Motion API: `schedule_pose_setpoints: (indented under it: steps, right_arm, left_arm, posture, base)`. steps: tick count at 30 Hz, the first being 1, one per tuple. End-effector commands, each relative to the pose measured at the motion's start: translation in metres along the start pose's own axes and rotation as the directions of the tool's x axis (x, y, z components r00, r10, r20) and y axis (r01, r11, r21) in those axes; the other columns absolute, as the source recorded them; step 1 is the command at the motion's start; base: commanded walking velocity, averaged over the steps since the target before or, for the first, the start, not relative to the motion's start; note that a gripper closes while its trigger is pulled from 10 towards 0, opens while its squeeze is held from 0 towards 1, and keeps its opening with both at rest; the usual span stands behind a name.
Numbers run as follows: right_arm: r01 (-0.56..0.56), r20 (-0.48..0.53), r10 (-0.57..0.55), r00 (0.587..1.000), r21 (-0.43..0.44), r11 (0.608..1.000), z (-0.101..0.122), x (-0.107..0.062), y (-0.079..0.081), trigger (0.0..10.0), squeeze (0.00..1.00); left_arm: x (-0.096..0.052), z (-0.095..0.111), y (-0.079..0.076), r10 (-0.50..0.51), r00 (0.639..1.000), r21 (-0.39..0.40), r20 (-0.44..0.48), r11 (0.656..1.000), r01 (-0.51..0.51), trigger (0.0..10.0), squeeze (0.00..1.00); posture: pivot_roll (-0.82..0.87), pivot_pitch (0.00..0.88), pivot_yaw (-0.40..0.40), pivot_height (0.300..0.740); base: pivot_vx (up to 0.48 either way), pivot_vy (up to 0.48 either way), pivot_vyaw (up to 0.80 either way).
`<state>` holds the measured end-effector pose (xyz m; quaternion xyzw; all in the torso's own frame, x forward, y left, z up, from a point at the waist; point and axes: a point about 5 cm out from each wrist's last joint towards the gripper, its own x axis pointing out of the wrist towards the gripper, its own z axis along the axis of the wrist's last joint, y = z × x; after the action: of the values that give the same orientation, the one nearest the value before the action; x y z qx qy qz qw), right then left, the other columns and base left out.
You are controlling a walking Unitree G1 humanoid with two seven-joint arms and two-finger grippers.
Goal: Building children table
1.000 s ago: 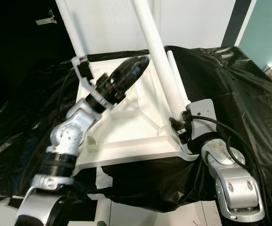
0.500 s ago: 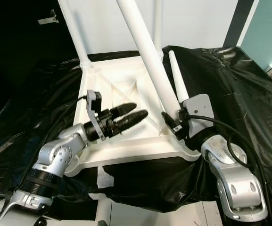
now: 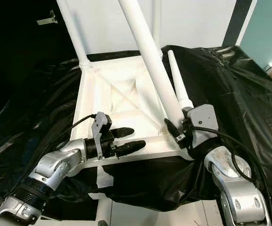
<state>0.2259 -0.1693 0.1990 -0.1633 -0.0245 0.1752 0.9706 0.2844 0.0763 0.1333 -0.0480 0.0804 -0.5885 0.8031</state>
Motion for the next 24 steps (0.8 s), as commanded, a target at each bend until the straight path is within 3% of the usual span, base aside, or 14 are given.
schedule_pose_setpoints:
  steps: [1, 3, 8, 10, 14, 18, 21, 24]
  right_arm:
    - [0.014, 0.011, -0.014, 1.0, 0.012, 1.0, -0.001, -0.002, -0.001, 10.0, 0.0]
    - [0.014, 0.011, -0.014, 1.0, 0.012, 1.0, -0.001, -0.002, -0.001, 10.0, 0.0]
    - [0.023, 0.011, -0.023, 1.0, 0.021, 1.0, -0.006, -0.001, -0.003, 10.0, 0.0]
    - [0.023, 0.024, -0.023, 0.999, 0.019, 1.0, -0.004, 0.004, -0.003, 10.0, 0.0]
    - [0.024, 0.03, -0.025, 0.999, 0.016, 1.0, -0.004, 0.005, -0.005, 10.0, 0.0]
    - [0.026, 0.044, -0.027, 0.999, 0.012, 1.0, -0.001, 0.008, -0.006, 10.0, 0.0]
    - [0.025, 0.049, -0.026, 0.998, 0.012, 1.0, 0.0, 0.009, -0.005, 10.0, 0.0]
    - [0.023, 0.053, -0.024, 0.998, 0.015, 1.0, 0.0, 0.009, -0.003, 10.0, 0.0]
  left_arm:
    - [-0.01, -0.01, -0.027, -0.543, 0.838, -0.01, -0.048, 0.84, 0.543, 10.0, 0.0]
    - [-0.01, -0.01, -0.027, -0.543, 0.838, -0.01, -0.048, 0.84, 0.543, 10.0, 0.0]
    - [-0.009, -0.02, -0.03, -0.545, 0.829, 0.001, -0.123, 0.835, 0.55, 10.0, 0.0]
    - [-0.006, -0.03, -0.03, -0.531, 0.825, 0.009, -0.194, 0.84, 0.542, 10.0, 0.0]
    - [-0.005, -0.034, -0.03, -0.518, 0.824, 0.019, -0.229, 0.844, 0.536, 10.0, 0.0]
    - [0.005, -0.049, -0.028, -0.445, 0.838, 0.044, -0.317, 0.875, 0.482, 10.0, 0.0]
    - [0.008, -0.052, -0.026, -0.411, 0.848, 0.059, -0.334, 0.889, 0.454, 10.0, 0.0]
    - [0.017, -0.054, -0.019, -0.325, 0.883, 0.08, -0.339, 0.925, 0.371, 10.0, 0.0]
  posture:
    - [-0.26, 0.052, 0.089, 0.74]
    - [-0.26, 0.052, 0.089, 0.74]
    - [-0.25, 0.048, 0.087, 0.74]
    - [-0.24, 0.047, 0.087, 0.74]
    - [-0.24, 0.047, 0.086, 0.74]
    - [-0.24, 0.05, 0.088, 0.74]
    - [-0.24, 0.051, 0.087, 0.74]
    - [-0.24, 0.05, 0.085, 0.74]
  base:
    - [0.0, 0.0, 0.0]
    - [0.0, 0.0, 0.0]
    - [0.0, 0.0, 0.0]
    - [0.0, 0.0, 0.0]
    - [0.0, 0.0, 0.0]
    - [0.0, 0.0, 0.0]
    - [0.0, 0.0, 0.0]
    - [0.0, 0.0, 0.0]
